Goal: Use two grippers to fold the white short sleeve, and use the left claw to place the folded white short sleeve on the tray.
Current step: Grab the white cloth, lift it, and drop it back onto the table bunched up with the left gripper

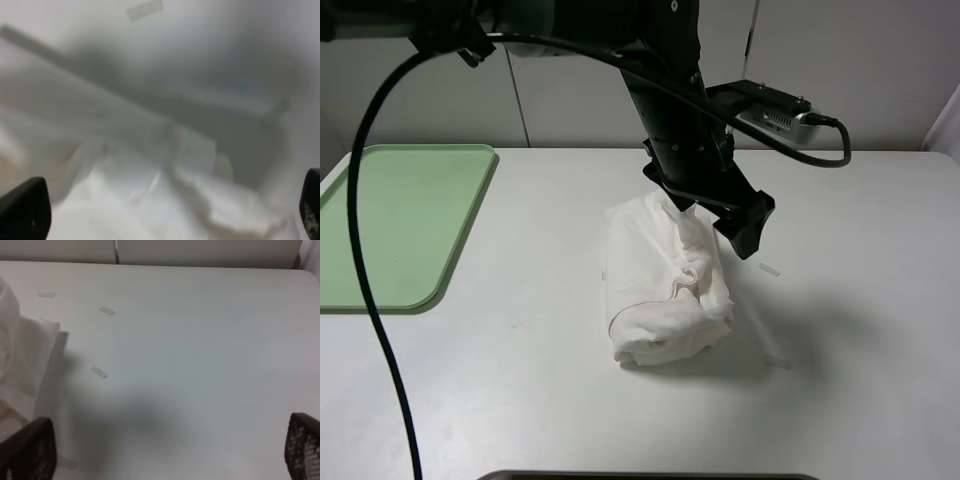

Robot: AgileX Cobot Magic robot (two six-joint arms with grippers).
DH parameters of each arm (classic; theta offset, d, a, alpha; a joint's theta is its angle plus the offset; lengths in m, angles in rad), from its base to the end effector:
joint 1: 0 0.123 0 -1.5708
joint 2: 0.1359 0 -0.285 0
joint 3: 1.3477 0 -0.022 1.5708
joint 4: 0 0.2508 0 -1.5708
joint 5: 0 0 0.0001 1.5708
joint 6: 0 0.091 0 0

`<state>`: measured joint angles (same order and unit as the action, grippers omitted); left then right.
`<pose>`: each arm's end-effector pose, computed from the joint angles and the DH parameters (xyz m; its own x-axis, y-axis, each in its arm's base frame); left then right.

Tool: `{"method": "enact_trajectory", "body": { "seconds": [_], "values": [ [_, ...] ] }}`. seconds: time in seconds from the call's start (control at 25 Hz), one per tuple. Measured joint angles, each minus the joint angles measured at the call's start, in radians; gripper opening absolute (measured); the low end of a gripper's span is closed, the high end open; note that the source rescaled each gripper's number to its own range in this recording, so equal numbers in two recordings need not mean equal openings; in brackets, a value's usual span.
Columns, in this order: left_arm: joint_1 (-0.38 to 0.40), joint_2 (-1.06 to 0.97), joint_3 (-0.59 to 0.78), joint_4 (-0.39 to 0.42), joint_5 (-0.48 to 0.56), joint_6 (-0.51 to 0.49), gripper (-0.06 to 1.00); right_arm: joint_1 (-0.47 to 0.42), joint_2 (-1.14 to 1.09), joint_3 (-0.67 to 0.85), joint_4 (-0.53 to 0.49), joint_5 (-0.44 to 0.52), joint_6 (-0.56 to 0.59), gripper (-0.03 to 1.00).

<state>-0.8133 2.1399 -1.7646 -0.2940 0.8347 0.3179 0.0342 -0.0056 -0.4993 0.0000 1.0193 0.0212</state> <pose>0.3098 -0.3561 0.2106 -0.5175 0.7137 -0.4721 0.8428 0.5204 -0.1372 -0.0040 -0.0001 0.2805 -0.4147 0.0070 -0.9099 -0.0254 0.9995 0.0193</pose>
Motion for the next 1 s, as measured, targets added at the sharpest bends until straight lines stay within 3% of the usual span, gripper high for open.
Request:
{"method": "enact_trajectory", "body": {
  "seconds": [0.24,0.48,0.56,1.0],
  "values": [
    [0.022,-0.006,-0.11,0.127,0.252,-0.035,1.0,0.0,0.0,0.0,0.0,0.0,0.0,1.0],
    [0.046,-0.012,-0.112,0.198,0.334,-0.037,1.0,0.0,0.0,0.0,0.0,-0.001,0.0,1.0],
    [0.064,-0.012,-0.093,0.239,0.334,-0.018,1.0,0.0,0.0,0.0,0.0,-0.001,0.0,1.0],
    [0.055,0.087,-0.077,0.241,0.257,0.029,1.0,0.0,0.0,0.0,0.0,-0.001,0.0,1.0]
  ]
}}
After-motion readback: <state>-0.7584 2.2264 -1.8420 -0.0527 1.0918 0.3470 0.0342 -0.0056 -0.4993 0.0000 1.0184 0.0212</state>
